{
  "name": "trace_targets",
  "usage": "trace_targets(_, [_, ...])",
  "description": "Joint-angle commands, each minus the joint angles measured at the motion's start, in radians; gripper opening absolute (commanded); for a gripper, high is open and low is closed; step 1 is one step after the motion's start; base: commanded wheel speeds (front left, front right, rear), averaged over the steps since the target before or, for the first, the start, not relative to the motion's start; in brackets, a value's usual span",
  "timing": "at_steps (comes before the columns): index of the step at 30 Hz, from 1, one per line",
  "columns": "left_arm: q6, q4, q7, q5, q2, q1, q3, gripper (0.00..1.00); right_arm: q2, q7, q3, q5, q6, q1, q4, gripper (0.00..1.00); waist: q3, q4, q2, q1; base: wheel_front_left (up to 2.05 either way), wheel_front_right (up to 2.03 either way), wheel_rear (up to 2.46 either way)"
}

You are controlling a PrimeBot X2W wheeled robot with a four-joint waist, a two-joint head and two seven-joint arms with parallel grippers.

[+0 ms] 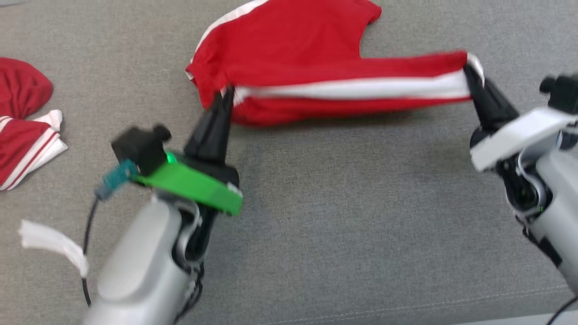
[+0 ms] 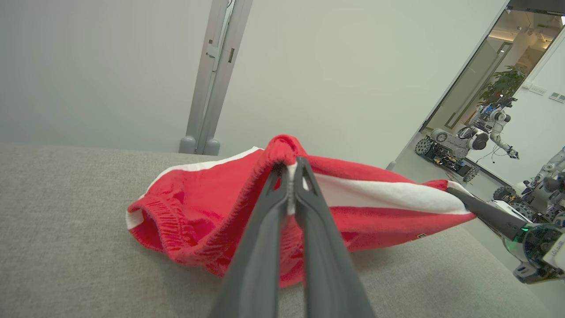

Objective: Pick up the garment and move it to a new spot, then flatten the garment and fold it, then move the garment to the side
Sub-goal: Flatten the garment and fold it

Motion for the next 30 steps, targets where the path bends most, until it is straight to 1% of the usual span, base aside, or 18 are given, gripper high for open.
trace_targets(1, [0.005,-0.015,0.000,0.017,-0.002,0.046,0.005,0.00,-0.009,-0.006,-0.011,0.004,-0.001,0.045,-0.016,0.00,-0.024,0.008,0.0000,0.0000,0.00,0.00,0.00])
trace_targets(6, [0.002,-0.035,0.000,0.054,-0.006,0.217,-0.015,0.00,-0.010,-0.009,-0.057,-0.007,-0.001,0.227,-0.076,0.00,-0.067,0.017,0.0000,0.0000,0.00,0.00,0.00])
trace_targets(11, [0.000,-0.041,-0.001,0.083,0.003,0.346,-0.029,0.00,0.014,-0.010,-0.145,-0.027,-0.001,0.409,-0.124,0.00,-0.116,0.034,0.0000,0.0000,0.00,0.00,0.00])
trace_targets(15, [-0.004,-0.056,-0.001,0.087,0.006,0.416,-0.051,0.00,0.047,-0.010,-0.204,-0.047,-0.001,0.546,-0.175,0.00,-0.147,0.047,0.0000,0.0000,0.00,0.00,0.00])
trace_targets(20, [-0.005,-0.067,-0.001,0.092,0.014,0.472,-0.070,0.00,0.089,-0.005,-0.285,-0.073,-0.001,0.678,-0.246,0.00,-0.168,0.060,0.0000,0.0000,0.00,0.00,0.00])
trace_targets(25, [-0.007,-0.082,0.000,0.099,0.004,0.484,-0.080,0.00,0.121,0.036,-0.366,-0.107,-0.001,0.736,-0.310,0.00,-0.174,0.070,0.0000,0.0000,0.00,0.00,0.00])
trace_targets(30, [-0.010,-0.091,-0.001,0.107,-0.008,0.444,-0.072,0.00,0.139,0.080,-0.455,-0.147,-0.001,0.709,-0.359,0.00,-0.163,0.092,0.0000,0.0000,0.00,0.00,0.00])
